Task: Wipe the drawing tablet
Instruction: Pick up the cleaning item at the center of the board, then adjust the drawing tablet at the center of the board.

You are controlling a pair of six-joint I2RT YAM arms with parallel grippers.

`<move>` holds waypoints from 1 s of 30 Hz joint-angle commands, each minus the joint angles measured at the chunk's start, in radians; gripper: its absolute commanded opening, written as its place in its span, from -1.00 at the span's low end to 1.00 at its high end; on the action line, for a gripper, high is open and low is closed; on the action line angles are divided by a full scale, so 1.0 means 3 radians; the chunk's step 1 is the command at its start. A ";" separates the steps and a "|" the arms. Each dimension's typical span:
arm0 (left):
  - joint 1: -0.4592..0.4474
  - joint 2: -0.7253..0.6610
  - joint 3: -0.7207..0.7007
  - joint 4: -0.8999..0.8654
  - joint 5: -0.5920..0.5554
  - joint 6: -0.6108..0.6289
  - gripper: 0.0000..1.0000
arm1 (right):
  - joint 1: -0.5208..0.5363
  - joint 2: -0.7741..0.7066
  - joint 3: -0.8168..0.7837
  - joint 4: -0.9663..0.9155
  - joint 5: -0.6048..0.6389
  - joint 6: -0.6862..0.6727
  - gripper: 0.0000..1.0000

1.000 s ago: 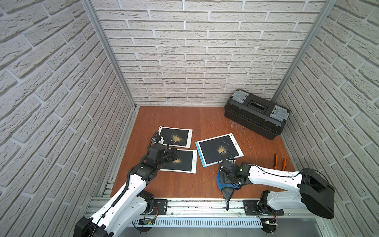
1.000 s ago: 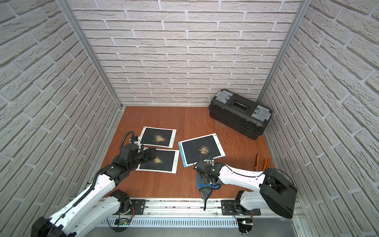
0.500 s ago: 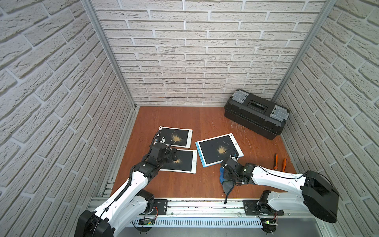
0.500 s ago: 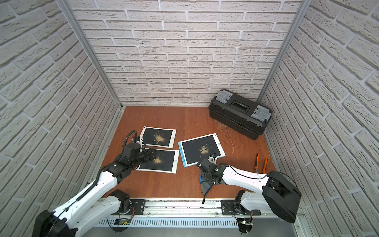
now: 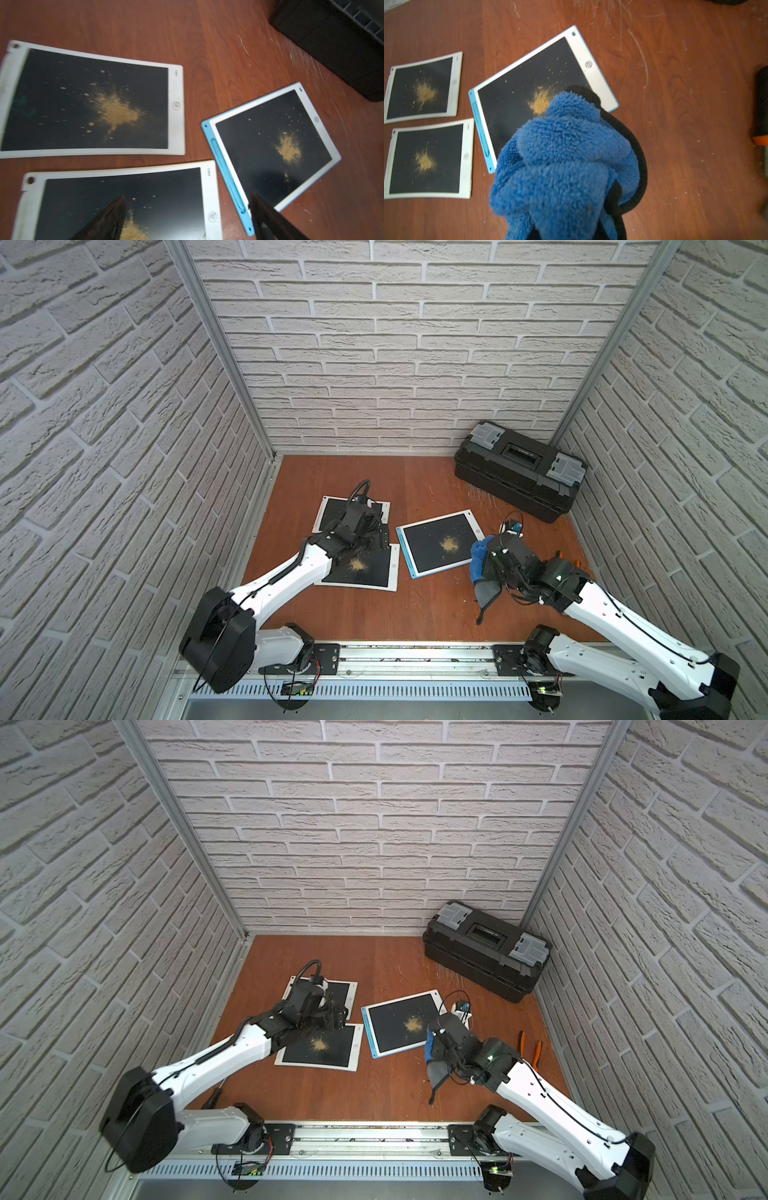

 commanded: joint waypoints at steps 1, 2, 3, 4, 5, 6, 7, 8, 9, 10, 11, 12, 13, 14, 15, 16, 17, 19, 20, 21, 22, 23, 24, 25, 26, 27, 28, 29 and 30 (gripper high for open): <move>-0.0126 0.0396 0.0215 0.0223 0.0313 -0.0220 0.79 | -0.0490 0.0153 0.0084 0.0195 -0.0314 -0.0528 -0.96; -0.0164 0.0501 0.0269 0.0260 0.0372 -0.0285 0.78 | -0.0642 0.0192 0.0106 0.0254 -0.0449 -0.0599 -0.96; -0.0211 0.0613 0.0325 0.0294 0.0413 -0.0357 0.77 | -0.0805 0.0232 0.0126 0.0325 -0.0594 -0.0668 -0.96; -0.0265 0.0707 0.0369 0.0318 0.0438 -0.0433 0.76 | -0.0950 0.0278 0.0141 0.0388 -0.0748 -0.0730 -0.96; -0.0312 0.0772 0.0405 0.0340 0.0447 -0.0497 0.75 | -0.1060 0.0318 0.0144 0.0448 -0.0875 -0.0779 -0.96; -0.0366 0.0850 0.0438 0.0378 0.0469 -0.0570 0.74 | -0.1164 0.0386 0.0157 0.0513 -0.1023 -0.0828 -0.96; -0.0414 0.0929 0.0467 0.0407 0.0496 -0.0649 0.73 | -0.1259 0.0459 0.0186 0.0539 -0.1158 -0.0851 -0.96; -0.0451 0.1000 0.0483 0.0454 0.0533 -0.0720 0.73 | -0.1322 0.0525 0.0200 0.0576 -0.1259 -0.0862 -0.96; -0.0478 0.1079 0.0491 0.0530 0.0609 -0.0823 0.73 | -0.1383 0.0575 0.0209 0.0634 -0.1359 -0.0874 -0.96; -0.0499 0.1156 0.0496 0.0614 0.0692 -0.0921 0.72 | -0.1429 0.0613 0.0200 0.0685 -0.1417 -0.0875 -0.96; -0.0508 0.1213 0.0501 0.0675 0.0745 -0.1001 0.70 | -0.1455 0.0642 0.0201 0.0722 -0.1451 -0.0873 -0.95; -0.0524 0.1265 0.0508 0.0708 0.0770 -0.1071 0.69 | -0.1482 0.0662 0.0196 0.0754 -0.1477 -0.0878 -0.95; -0.0540 0.1304 0.0524 0.0703 0.0766 -0.1115 0.66 | -0.1505 0.0677 0.0191 0.0781 -0.1498 -0.0885 -0.96; -0.0546 0.1332 0.0539 0.0687 0.0769 -0.1140 0.64 | -0.1521 0.0689 0.0191 0.0793 -0.1520 -0.0894 -0.95; -0.0554 0.1360 0.0560 0.0654 0.0761 -0.1155 0.62 | -0.1538 0.0702 0.0191 0.0798 -0.1545 -0.0903 -0.95; -0.0555 0.1387 0.0576 0.0617 0.0749 -0.1172 0.60 | -0.1549 0.0715 0.0190 0.0799 -0.1574 -0.0914 -0.95; -0.0553 0.1403 0.0590 0.0580 0.0740 -0.1182 0.58 | -0.1557 0.0724 0.0193 0.0789 -0.1602 -0.0931 -0.96; -0.0552 0.1422 0.0623 0.0468 0.0688 -0.1176 0.57 | -0.1572 0.0748 0.0206 0.0751 -0.1647 -0.0966 -0.95; -0.0553 0.1427 0.0638 0.0395 0.0646 -0.1180 0.57 | -0.1581 0.0761 0.0206 0.0740 -0.1677 -0.0982 -0.95; -0.0554 0.1413 0.0645 0.0330 0.0598 -0.1175 0.58 | -0.1583 0.0764 0.0192 0.0742 -0.1692 -0.0983 -0.95; -0.0553 0.1408 0.0650 0.0275 0.0553 -0.1179 0.58 | -0.1585 0.0758 0.0176 0.0756 -0.1704 -0.0984 -0.95; -0.0551 0.1391 0.0650 0.0204 0.0498 -0.1174 0.58 | -0.1585 0.0754 0.0153 0.0772 -0.1721 -0.0979 -0.95; -0.0553 0.1370 0.0650 0.0128 0.0433 -0.1174 0.58 | -0.1585 0.0748 0.0140 0.0783 -0.1734 -0.0970 -0.95; -0.0552 0.1352 0.0646 0.0072 0.0381 -0.1170 0.59 | -0.1588 0.0749 0.0126 0.0788 -0.1742 -0.0968 -0.95; -0.0554 0.1331 0.0641 0.0009 0.0329 -0.1169 0.59 | -0.1586 0.0737 0.0116 0.0796 -0.1747 -0.0965 -0.95; -0.0553 0.1312 0.0640 -0.0047 0.0302 -0.1169 0.61 | -0.1586 0.0730 0.0102 0.0801 -0.1747 -0.0964 -0.95; -0.0555 0.1305 0.0640 -0.0082 0.0284 -0.1169 0.62 | -0.1585 0.0728 0.0089 0.0805 -0.1743 -0.0962 -0.95; -0.0554 0.1309 0.0640 -0.0101 0.0284 -0.1169 0.63 | -0.1585 0.0727 0.0081 0.0809 -0.1742 -0.0962 -0.95; -0.0553 0.1309 0.0635 -0.0092 0.0293 -0.1174 0.64 | -0.1585 0.0728 0.0075 0.0814 -0.1737 -0.0965 -0.95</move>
